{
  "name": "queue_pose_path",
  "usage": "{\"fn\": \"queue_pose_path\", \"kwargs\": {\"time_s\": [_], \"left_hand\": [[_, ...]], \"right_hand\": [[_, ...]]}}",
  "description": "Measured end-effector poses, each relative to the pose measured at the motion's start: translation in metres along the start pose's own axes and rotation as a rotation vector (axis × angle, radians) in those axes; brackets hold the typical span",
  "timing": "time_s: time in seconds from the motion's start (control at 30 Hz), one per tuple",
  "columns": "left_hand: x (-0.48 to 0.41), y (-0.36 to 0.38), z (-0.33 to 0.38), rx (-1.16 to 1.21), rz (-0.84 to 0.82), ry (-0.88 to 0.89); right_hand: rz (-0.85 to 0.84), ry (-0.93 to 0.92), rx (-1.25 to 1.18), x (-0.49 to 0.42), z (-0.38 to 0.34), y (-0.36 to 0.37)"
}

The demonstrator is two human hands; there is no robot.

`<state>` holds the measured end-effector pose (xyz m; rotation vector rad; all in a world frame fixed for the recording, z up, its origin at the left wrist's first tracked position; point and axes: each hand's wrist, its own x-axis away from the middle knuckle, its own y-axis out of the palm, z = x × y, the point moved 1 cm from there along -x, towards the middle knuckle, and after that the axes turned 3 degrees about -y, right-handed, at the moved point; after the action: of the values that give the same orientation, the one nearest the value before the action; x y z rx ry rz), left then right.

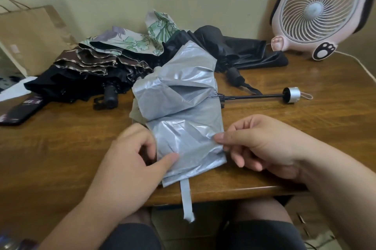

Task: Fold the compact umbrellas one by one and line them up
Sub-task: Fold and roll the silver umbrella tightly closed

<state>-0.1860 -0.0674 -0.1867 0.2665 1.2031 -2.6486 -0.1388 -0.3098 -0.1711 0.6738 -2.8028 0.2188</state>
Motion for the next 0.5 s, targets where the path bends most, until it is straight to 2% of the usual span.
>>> {"fn": "queue_pose_path", "kwargs": {"time_s": [0.1,0.13,0.2,0.27,0.37,0.43,0.5], "left_hand": [[0.005,-0.007,0.013,-0.136,0.253,0.367],[0.002,-0.007,0.016,-0.131,0.246,0.491],[-0.011,-0.004,0.02,-0.167,0.072,0.676],[-0.026,0.005,0.027,-0.252,-0.23,0.66],[-0.04,0.022,0.025,-0.481,-0.578,0.493],[-0.041,0.028,0.018,-0.577,-0.702,0.417],[-0.039,0.029,0.015,-0.565,-0.735,0.371]], "right_hand": [[0.025,0.015,0.027,-0.002,-0.001,0.002],[0.034,0.017,0.04,-0.003,-0.001,0.003],[0.046,0.025,0.068,-0.004,-0.001,0.004],[0.063,0.043,0.091,-0.003,-0.002,0.006],[0.08,0.077,0.13,0.001,-0.005,0.007],[0.082,0.098,0.175,0.004,-0.006,0.008],[0.085,0.116,0.236,0.006,-0.007,0.009]]}}
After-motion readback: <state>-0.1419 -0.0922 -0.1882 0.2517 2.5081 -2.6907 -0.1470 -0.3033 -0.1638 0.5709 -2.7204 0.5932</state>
